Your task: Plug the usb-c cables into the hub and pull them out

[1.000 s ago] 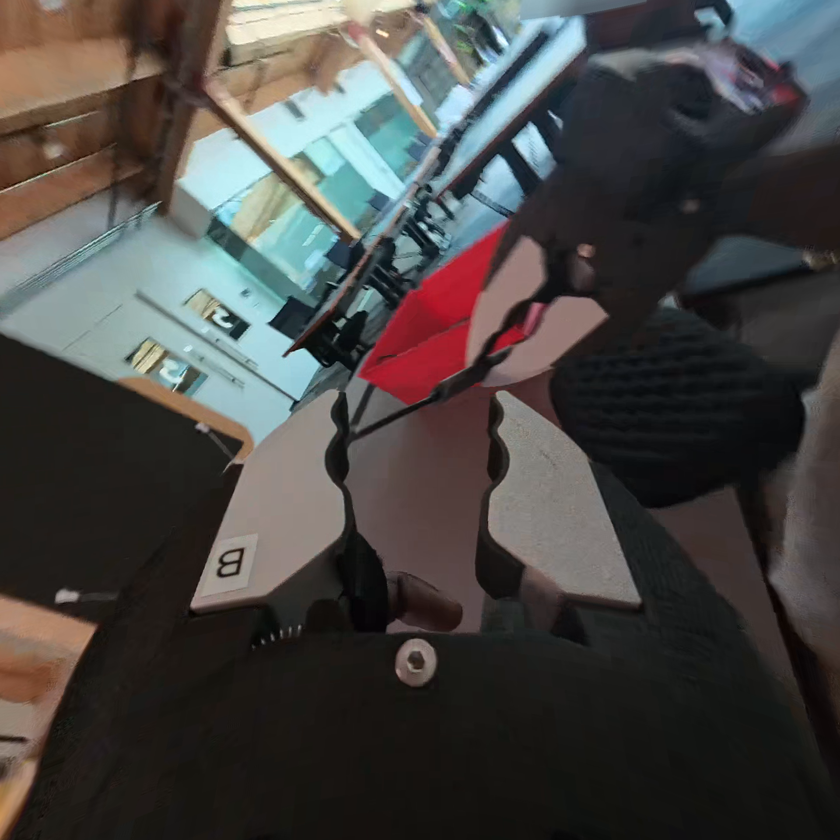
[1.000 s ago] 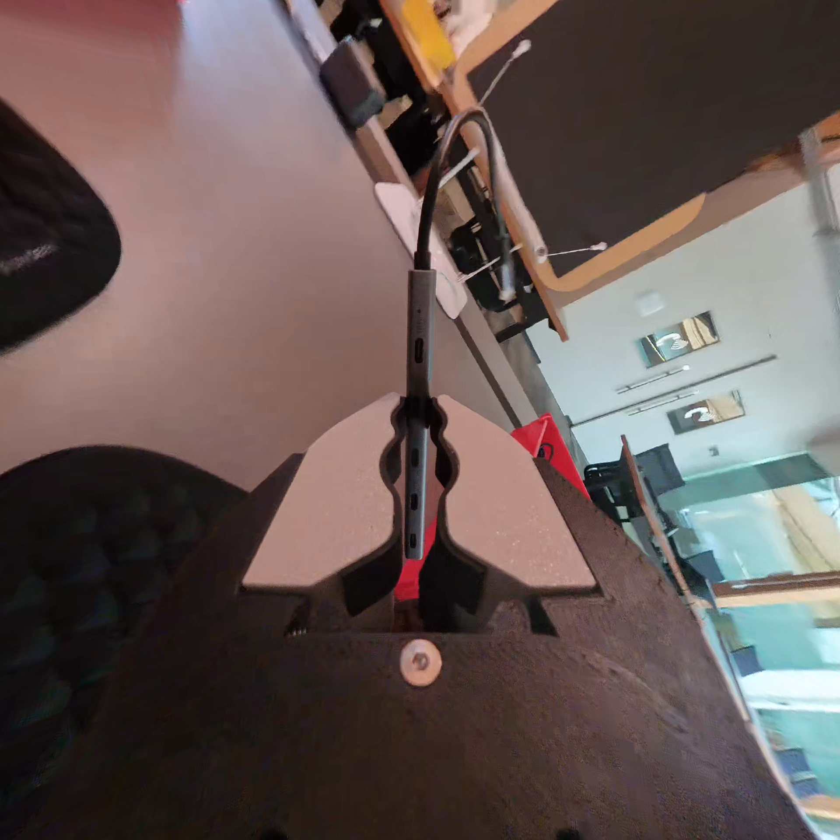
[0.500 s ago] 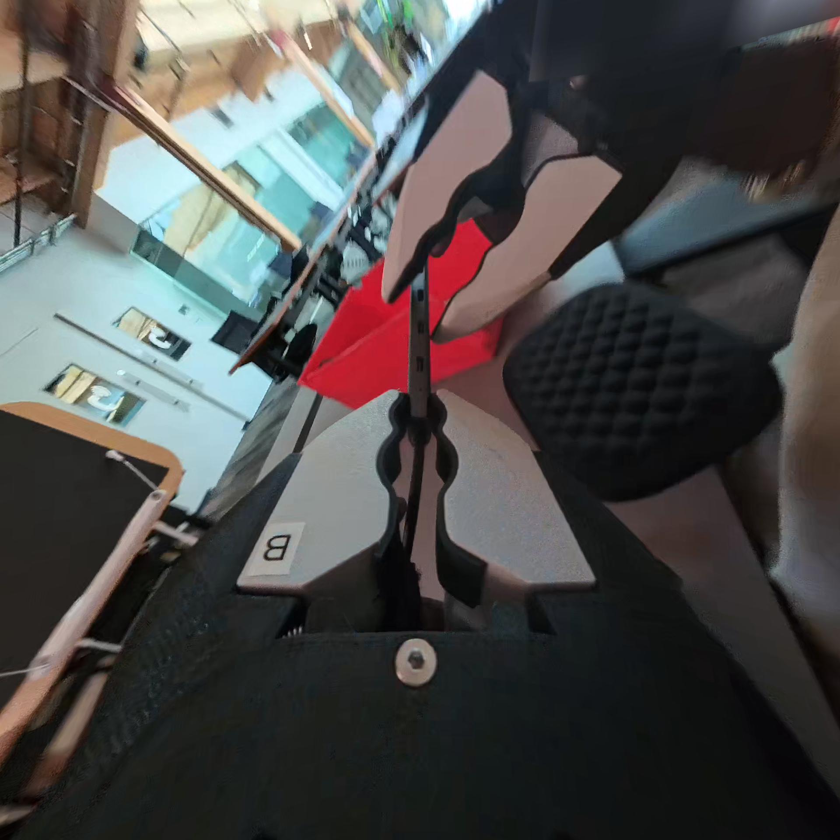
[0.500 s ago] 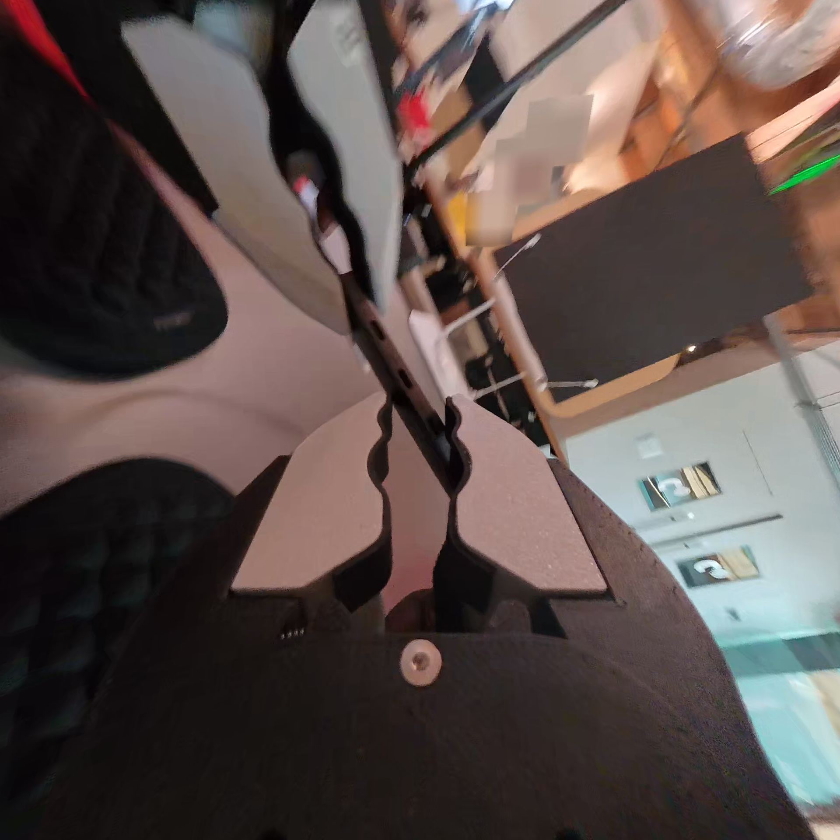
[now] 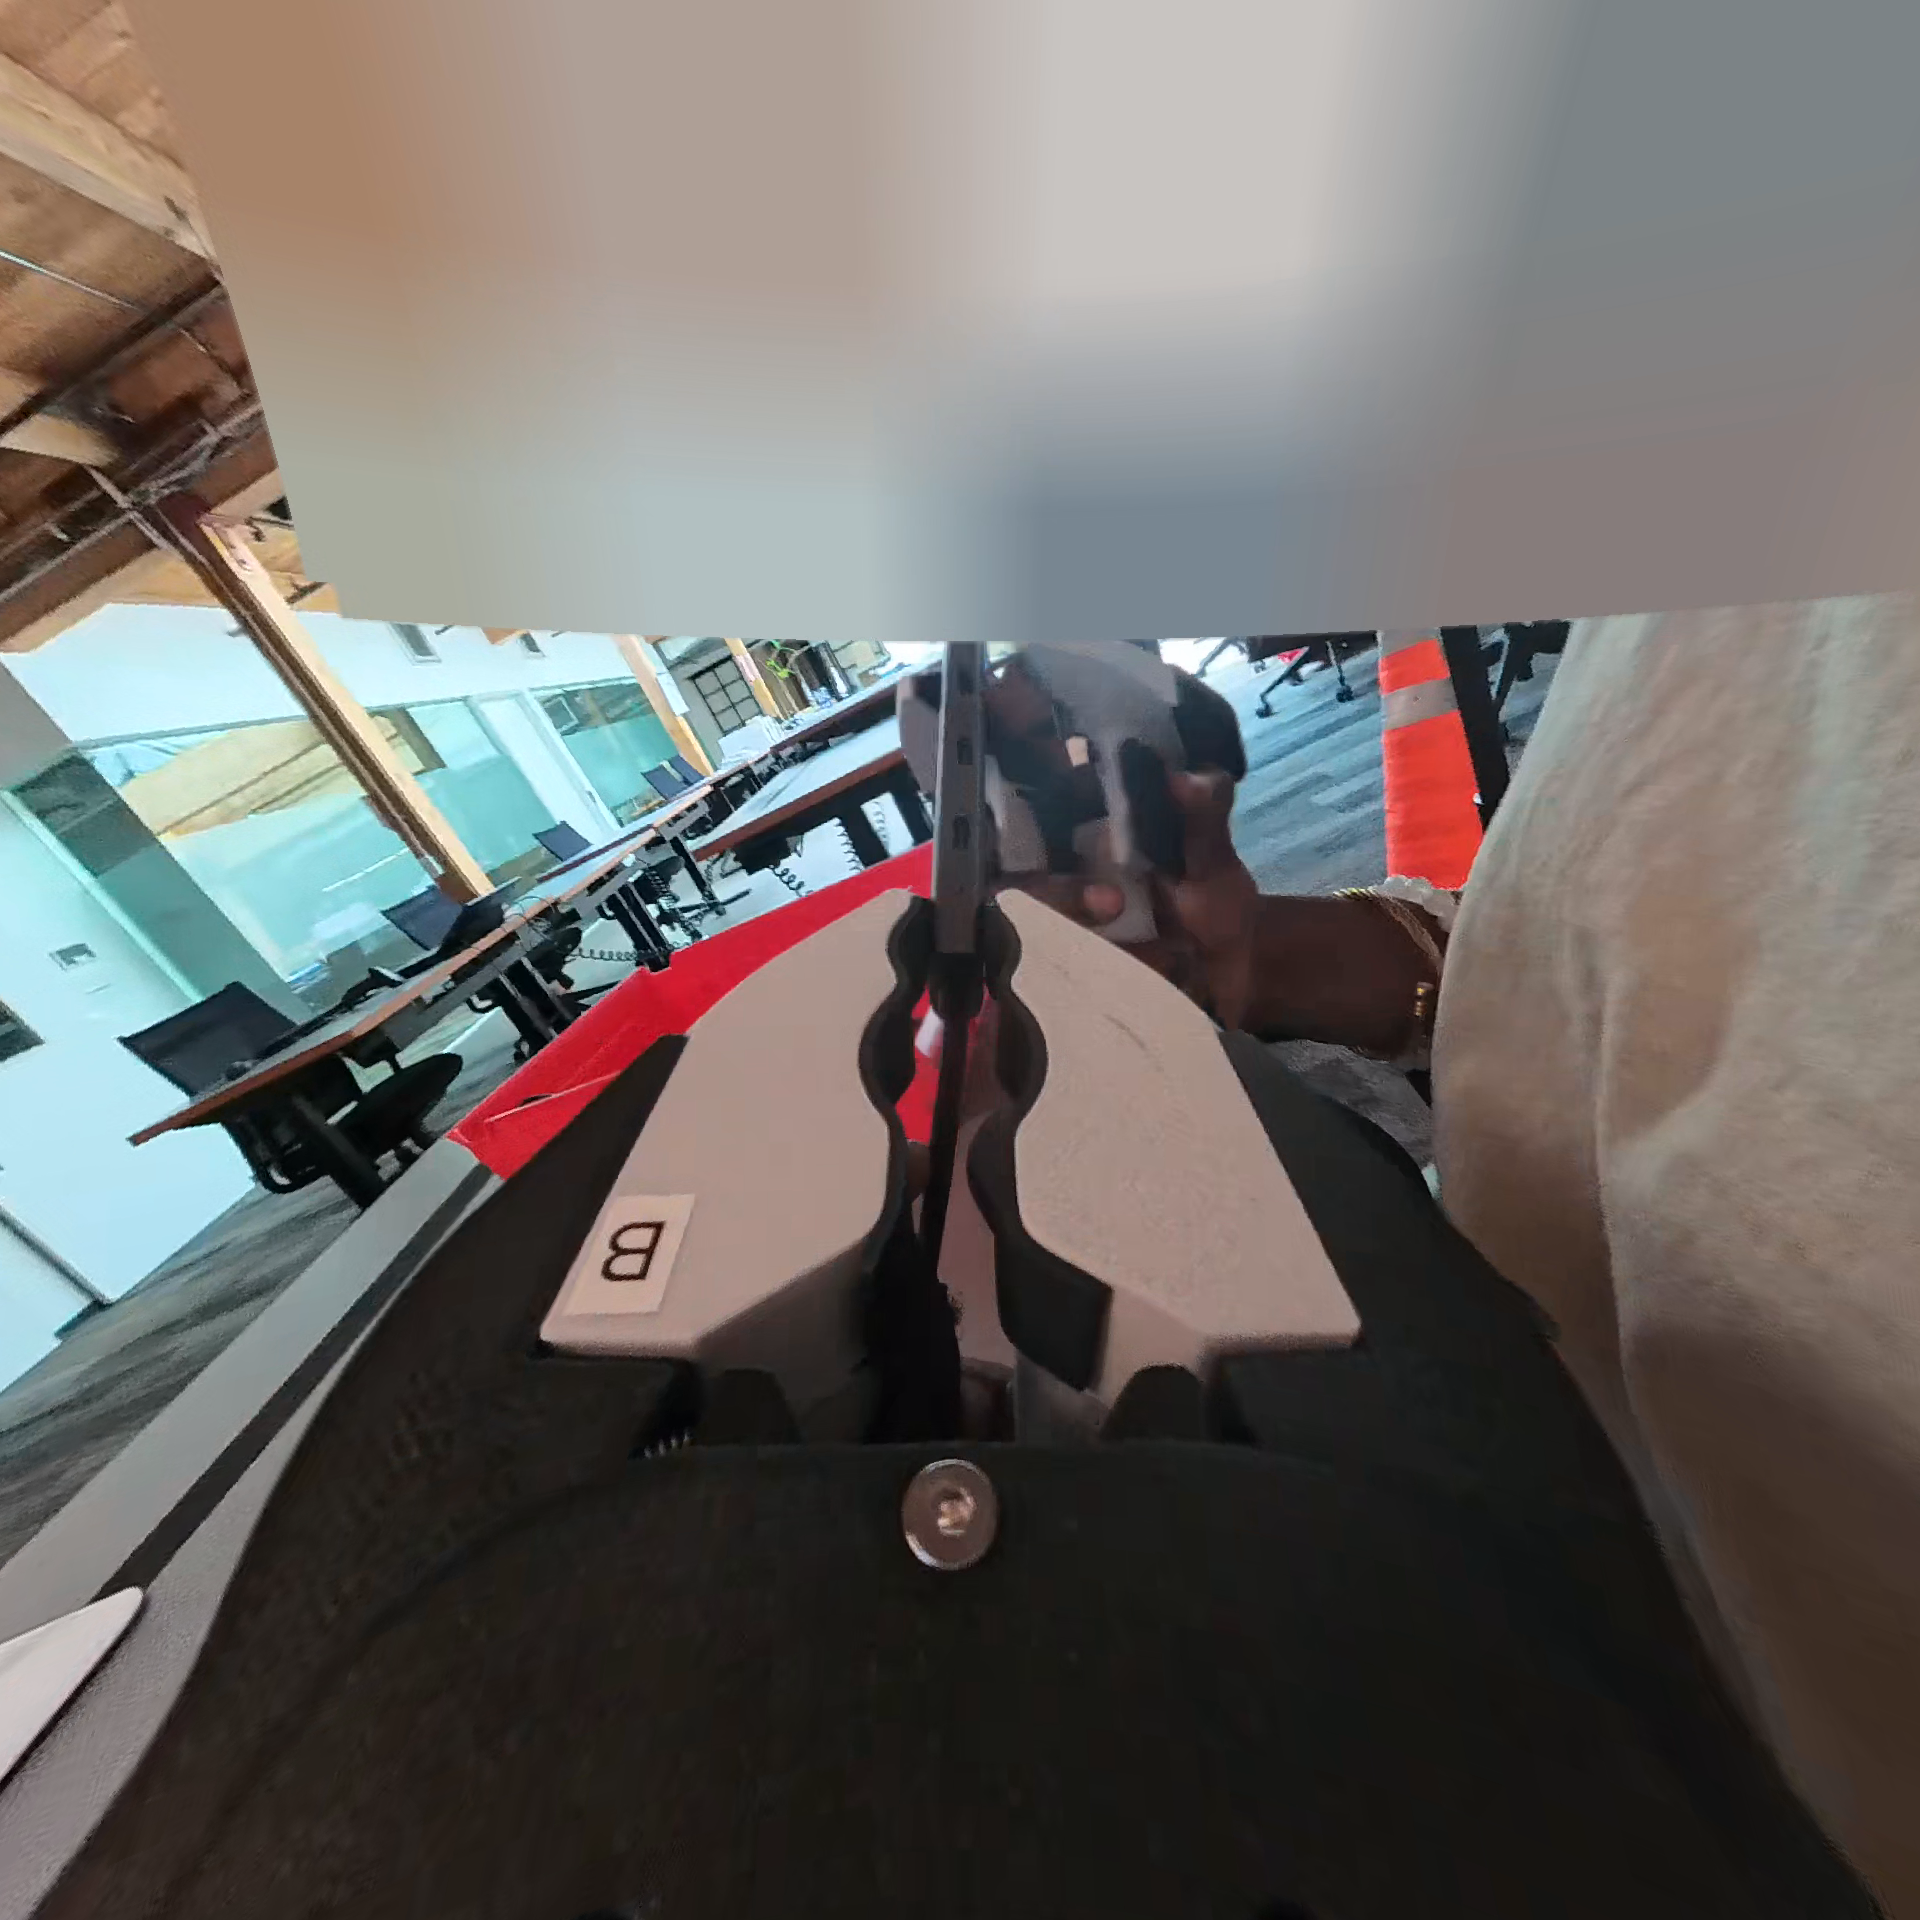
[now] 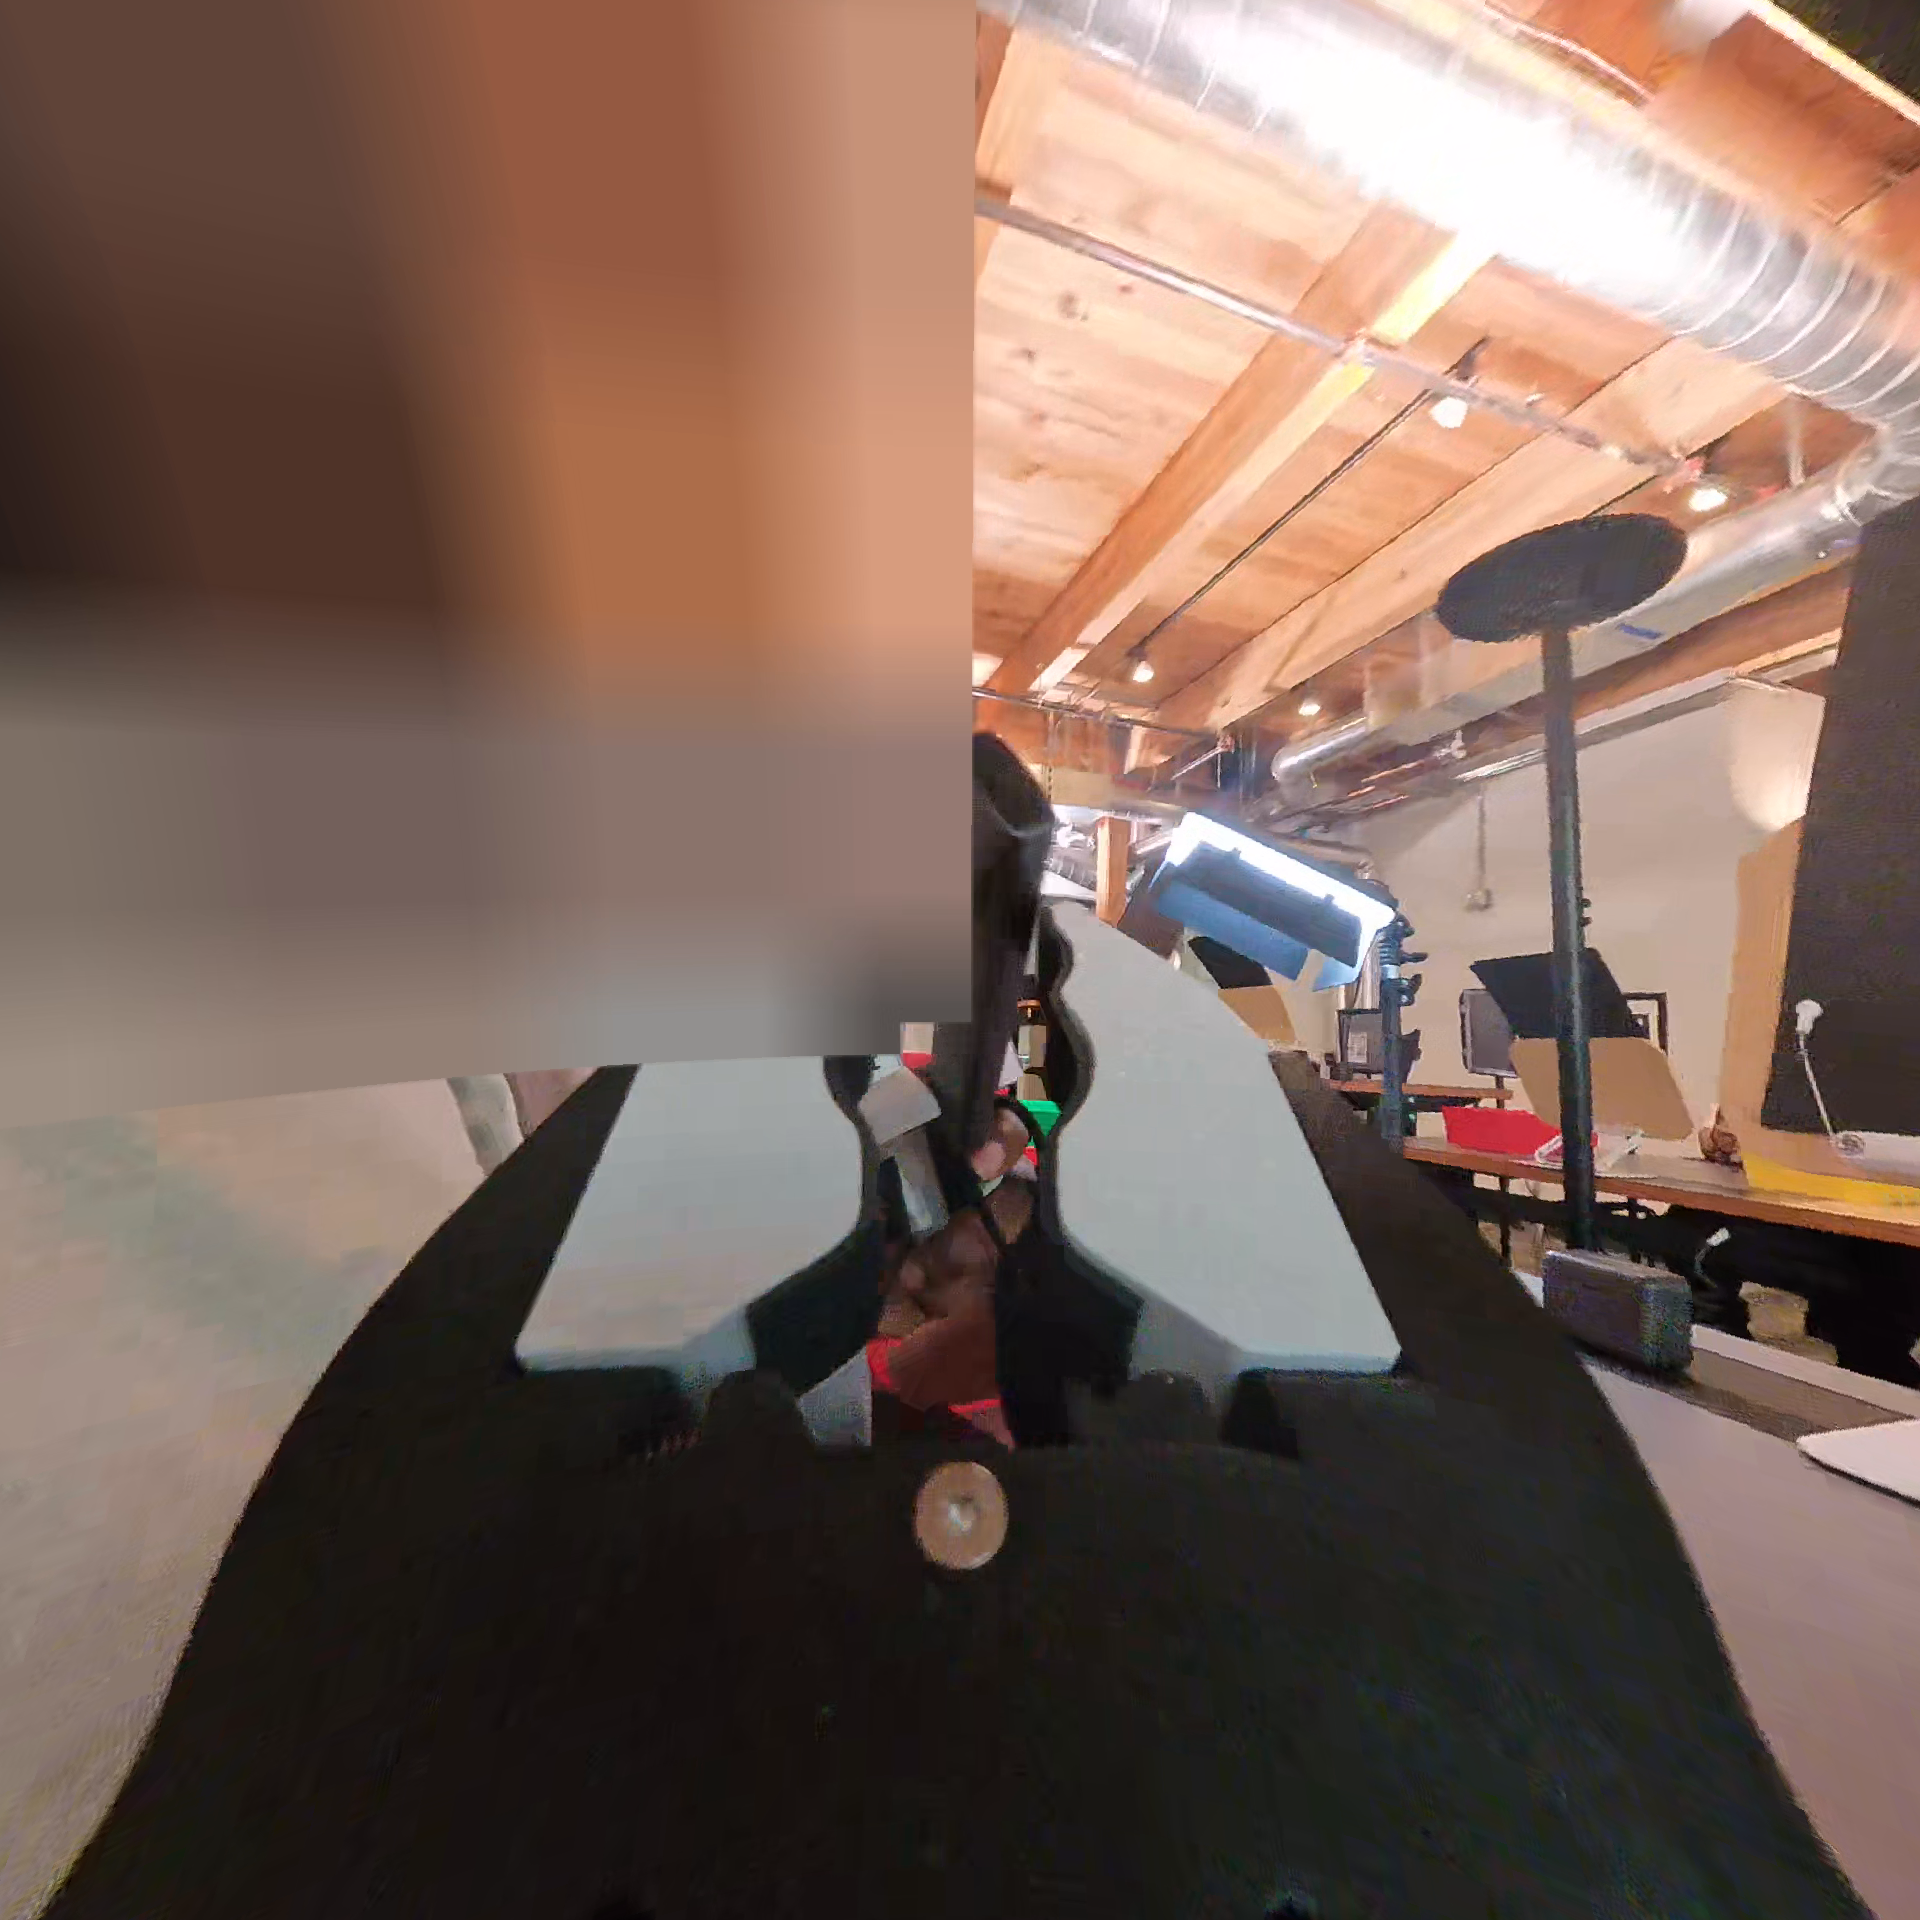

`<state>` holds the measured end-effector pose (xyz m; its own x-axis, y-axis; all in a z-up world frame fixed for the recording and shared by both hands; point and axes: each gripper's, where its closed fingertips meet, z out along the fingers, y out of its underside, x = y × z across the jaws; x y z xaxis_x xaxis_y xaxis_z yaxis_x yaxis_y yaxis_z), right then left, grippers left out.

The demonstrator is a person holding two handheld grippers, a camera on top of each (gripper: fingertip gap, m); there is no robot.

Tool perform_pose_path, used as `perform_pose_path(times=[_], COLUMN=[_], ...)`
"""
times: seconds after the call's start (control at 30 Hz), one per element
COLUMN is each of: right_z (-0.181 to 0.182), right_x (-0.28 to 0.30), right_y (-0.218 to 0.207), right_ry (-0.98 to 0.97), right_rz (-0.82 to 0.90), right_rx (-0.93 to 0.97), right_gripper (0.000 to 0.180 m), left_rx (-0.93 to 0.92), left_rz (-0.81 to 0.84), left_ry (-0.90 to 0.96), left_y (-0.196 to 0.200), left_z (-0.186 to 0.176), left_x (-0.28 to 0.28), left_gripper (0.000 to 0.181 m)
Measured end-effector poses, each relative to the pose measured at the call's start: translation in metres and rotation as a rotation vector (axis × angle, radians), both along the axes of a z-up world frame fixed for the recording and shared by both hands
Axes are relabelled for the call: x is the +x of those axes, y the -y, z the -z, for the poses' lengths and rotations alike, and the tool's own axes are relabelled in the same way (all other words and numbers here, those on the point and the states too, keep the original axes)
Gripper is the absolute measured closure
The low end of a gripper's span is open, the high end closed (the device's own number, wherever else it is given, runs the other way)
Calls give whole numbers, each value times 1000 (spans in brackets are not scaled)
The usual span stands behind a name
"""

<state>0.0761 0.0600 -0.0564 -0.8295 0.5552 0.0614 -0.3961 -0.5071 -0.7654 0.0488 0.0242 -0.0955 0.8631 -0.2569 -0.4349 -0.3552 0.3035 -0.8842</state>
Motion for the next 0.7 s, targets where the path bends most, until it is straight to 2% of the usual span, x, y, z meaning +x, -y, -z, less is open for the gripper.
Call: perform_pose_path(times=[0.03,0.17,0.23,0.37,0.43,0.47,0.5,0.63,0.7], right_z=[0,7,10,22,29,32,33,34,36], right_x=[0,7,8,4,4,5,5,-4,-7], right_y=[1,9,12,26,34,37,39,31,25], right_ry=[-19,-104,-148,-212,-237,-242,-243,-205,-209], right_rz=[34,100,179,332,357,354,350,455,550], right_rx=[16,172,264,504,607,633,646,714,811], right_gripper=[165,170,171,171,171,171,171,166,152], left_rx=[-5,-45,-27,-48,-83,-90,-89,-105,-139], left_rz=[15,-3,-37,-53,-61,-71,-87,-219,-298], left_ry=[2,22,9,-113,-161,-187,-214,-330,-417], left_y=[1,-2,-3,-11,-19,-21,-23,-25,-26], left_z=[1,8,6,15,23,25,26,30,39], left_x=[2,-3,-6,8,15,16,15,-2,-13], left_gripper=[170,166,153,143,146,162,166,169,170])
